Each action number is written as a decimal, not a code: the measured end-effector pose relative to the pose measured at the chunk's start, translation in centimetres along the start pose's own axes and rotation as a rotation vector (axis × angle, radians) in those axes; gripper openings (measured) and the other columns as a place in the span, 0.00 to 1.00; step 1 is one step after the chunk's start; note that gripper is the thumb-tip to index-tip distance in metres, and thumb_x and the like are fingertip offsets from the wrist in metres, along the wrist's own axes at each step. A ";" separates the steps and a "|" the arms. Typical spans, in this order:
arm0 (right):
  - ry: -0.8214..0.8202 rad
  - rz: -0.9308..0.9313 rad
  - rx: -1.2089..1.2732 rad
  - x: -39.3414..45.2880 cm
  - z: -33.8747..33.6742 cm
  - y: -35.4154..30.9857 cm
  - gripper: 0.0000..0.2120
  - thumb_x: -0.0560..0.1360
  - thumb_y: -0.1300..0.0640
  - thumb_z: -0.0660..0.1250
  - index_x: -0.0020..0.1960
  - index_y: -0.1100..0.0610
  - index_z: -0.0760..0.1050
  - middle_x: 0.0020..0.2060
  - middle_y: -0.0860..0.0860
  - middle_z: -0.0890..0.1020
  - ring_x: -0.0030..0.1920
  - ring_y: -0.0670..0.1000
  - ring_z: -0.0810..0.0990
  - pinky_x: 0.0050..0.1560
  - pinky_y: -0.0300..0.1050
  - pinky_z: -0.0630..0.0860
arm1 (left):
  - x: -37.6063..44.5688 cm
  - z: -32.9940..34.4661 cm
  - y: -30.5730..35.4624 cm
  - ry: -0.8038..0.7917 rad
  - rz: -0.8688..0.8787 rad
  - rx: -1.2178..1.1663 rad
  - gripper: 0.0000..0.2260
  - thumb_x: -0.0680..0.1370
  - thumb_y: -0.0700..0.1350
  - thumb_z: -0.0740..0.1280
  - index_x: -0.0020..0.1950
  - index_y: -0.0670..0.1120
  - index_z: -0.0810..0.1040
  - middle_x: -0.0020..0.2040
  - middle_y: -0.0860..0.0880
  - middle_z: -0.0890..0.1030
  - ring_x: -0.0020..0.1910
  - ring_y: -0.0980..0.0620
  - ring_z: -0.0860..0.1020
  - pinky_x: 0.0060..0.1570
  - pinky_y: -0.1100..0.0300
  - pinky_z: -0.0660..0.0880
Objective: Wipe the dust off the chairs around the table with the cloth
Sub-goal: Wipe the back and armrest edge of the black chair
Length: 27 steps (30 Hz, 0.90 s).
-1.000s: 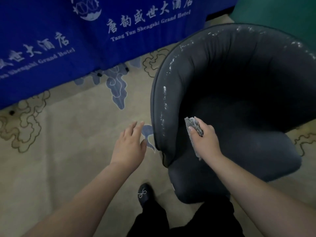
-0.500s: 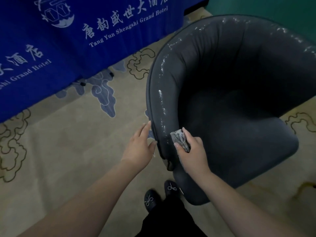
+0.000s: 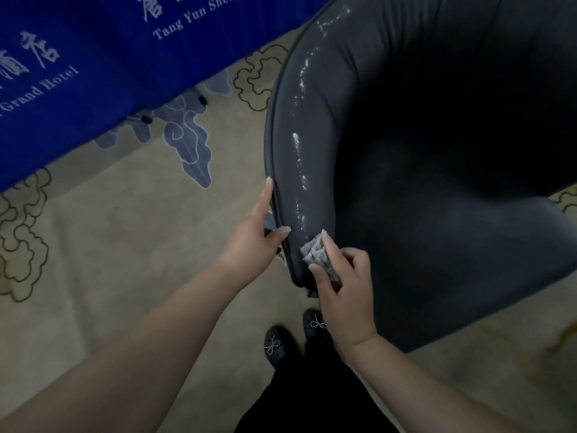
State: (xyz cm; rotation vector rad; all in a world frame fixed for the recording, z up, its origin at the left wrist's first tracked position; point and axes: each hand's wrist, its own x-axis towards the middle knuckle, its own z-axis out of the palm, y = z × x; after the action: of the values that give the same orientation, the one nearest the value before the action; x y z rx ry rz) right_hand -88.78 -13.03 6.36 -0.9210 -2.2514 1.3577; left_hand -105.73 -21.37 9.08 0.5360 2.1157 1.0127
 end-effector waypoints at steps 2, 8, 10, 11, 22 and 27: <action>0.009 -0.088 -0.037 -1.2 0.1 -0.3 0.24 0.76 0.52 0.67 0.70 0.49 0.68 0.51 0.51 0.67 0.50 0.43 0.69 0.56 0.29 0.67 | 0.1 0.0 -0.2 0.003 -0.005 0.000 0.39 0.78 0.43 0.66 0.68 0.79 0.45 0.49 0.83 0.70 0.43 0.45 0.83 0.48 0.43 0.80; 0.066 -0.054 -0.058 3.7 1.7 -1.7 0.26 0.75 0.61 0.70 0.70 0.52 0.68 0.50 0.54 0.67 0.51 0.49 0.69 0.59 0.35 0.68 | 0.2 0.2 -0.3 0.004 0.000 -0.116 0.39 0.78 0.41 0.66 0.68 0.80 0.50 0.60 0.79 0.69 0.43 0.53 0.83 0.47 0.50 0.81; 0.061 -0.054 -0.057 3.9 1.6 -1.6 0.25 0.75 0.60 0.69 0.70 0.51 0.68 0.51 0.54 0.67 0.52 0.51 0.70 0.59 0.41 0.70 | 0.2 0.1 -0.2 0.002 -0.004 -0.162 0.38 0.78 0.39 0.66 0.68 0.78 0.51 0.65 0.72 0.70 0.45 0.57 0.82 0.44 0.57 0.81; 0.052 -0.074 -0.059 3.0 1.4 -1.3 0.25 0.75 0.59 0.69 0.70 0.51 0.68 0.51 0.54 0.67 0.52 0.52 0.71 0.58 0.43 0.72 | 0.2 0.1 -0.1 0.001 -0.006 -0.164 0.38 0.79 0.39 0.65 0.69 0.78 0.51 0.67 0.68 0.71 0.46 0.58 0.82 0.42 0.60 0.81; 0.036 -0.141 -0.055 3.6 1.3 -1.2 0.22 0.75 0.61 0.69 0.68 0.53 0.73 0.51 0.55 0.68 0.51 0.55 0.71 0.57 0.44 0.72 | 0.8 -1.0 1.8 -0.007 -0.133 -0.187 0.32 0.81 0.39 0.60 0.74 0.69 0.51 0.56 0.55 0.80 0.51 0.56 0.80 0.46 0.58 0.80; 0.034 -0.160 -0.034 3.6 1.4 -1.6 0.22 0.74 0.61 0.69 0.67 0.50 0.74 0.50 0.54 0.68 0.50 0.56 0.71 0.55 0.43 0.72 | 1.1 -1.4 2.7 -0.020 -0.147 -0.205 0.32 0.82 0.38 0.58 0.75 0.68 0.51 0.61 0.51 0.78 0.56 0.52 0.79 0.53 0.50 0.79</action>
State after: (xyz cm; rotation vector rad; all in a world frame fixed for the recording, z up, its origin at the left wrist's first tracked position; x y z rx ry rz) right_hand -92.80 -11.95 7.02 -0.7508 -2.2751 1.2287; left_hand -107.31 -19.74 11.39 0.2848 1.9734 1.1177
